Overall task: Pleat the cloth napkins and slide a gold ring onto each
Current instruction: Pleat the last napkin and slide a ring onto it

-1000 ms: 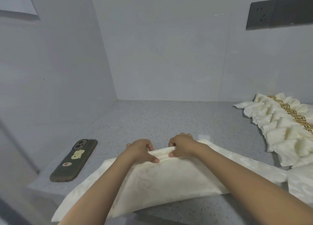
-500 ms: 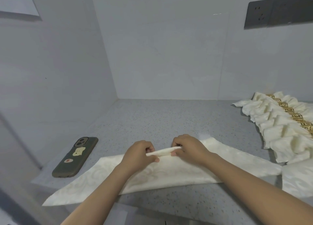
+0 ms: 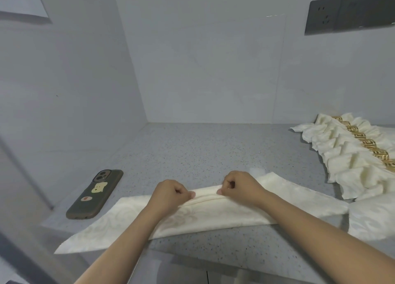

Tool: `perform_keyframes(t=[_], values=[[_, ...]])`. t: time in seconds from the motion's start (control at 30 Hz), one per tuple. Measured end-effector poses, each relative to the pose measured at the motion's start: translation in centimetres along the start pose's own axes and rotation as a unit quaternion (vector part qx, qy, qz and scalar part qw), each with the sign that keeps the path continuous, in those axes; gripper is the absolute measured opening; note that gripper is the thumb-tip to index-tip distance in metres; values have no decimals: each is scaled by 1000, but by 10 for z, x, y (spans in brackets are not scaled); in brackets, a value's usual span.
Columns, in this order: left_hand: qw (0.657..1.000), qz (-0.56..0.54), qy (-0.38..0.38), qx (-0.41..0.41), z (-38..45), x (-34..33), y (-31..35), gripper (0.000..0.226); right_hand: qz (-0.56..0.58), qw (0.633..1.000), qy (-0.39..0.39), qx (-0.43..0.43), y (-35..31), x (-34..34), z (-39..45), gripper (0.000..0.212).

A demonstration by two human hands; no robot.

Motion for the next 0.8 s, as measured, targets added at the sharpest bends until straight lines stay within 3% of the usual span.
perform_keyframes(t=[0.17,0.33,0.53,0.73,0.8], values=[[999,45,-13,-18,7,-2,4,22,-95,995,-1,22,-8,-7,3,15],[995,79,-52,2,13,-5,-4,35,-134,990,-30,-16,-2,-7,10,45],[987,116,-108,8,21,-8,4,24,-186,979,-70,-48,-3,-12,20,29],[987,146,7,-64,21,8,21,22,-145,988,51,15,-18,7,12,17],[987,136,19,-81,16,7,22,24,-132,989,60,40,-21,6,5,16]])
Point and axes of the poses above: each hand's wrist, its own z-axis towards the middle knuckle, its own x-axis out of the back of the hand, y = z × x, the point moved 10 cm from there along z, towards the middle knuckle, and after that the axes turned 12 degrees about -x, right-handed, at the moved point
